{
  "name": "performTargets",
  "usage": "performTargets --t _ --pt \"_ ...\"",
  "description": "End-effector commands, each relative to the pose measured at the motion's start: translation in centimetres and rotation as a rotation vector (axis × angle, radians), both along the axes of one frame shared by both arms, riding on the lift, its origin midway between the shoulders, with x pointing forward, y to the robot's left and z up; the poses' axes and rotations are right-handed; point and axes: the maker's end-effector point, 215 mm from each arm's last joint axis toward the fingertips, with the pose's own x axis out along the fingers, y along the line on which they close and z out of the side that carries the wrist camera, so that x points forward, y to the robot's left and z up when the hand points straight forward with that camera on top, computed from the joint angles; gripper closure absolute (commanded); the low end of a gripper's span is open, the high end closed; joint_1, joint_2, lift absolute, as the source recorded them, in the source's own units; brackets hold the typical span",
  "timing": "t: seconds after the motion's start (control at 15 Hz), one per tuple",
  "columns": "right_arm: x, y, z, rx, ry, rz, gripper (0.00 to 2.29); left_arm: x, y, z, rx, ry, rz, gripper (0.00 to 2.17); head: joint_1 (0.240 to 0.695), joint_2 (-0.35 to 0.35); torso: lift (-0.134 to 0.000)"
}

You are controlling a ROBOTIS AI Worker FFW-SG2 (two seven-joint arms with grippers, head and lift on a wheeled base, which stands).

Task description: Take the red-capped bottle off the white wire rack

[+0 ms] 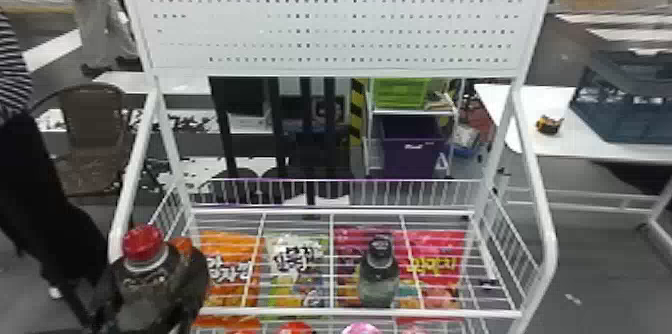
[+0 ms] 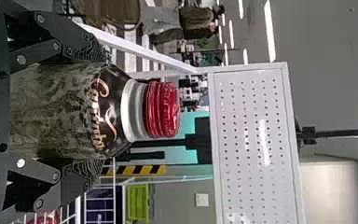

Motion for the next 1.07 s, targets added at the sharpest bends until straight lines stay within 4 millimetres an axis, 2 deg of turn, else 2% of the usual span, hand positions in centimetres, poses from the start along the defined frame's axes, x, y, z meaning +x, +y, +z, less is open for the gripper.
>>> performTargets --t 0.0,0.47,0.73,1.0 --pt "0.03 0.12 0.12 0.003 -0.003 0.001 0.84 -0.08 1.03 0.23 -0.012 -0.013 0.013 1.85 0.499 0.000 0.000" --pt "0.26 0.16 0.13 0.005 -0.001 -0.001 0.84 -0.21 0.96 0.04 -0.011 -0.008 0.012 1.85 0.499 0.000 0.000" --pt "0.56 0.17 -0.09 0.001 0.006 0.003 0.84 -0.18 1.14 -0.73 -0.010 0.005 0.018 1.85 0.499 0.000 0.000" --pt "0.86 0.21 -0.31 -0.001 0.014 0.004 0.84 -0.28 0.73 -0.11 -0.004 -0.004 0.015 1.85 0.499 0.000 0.000"
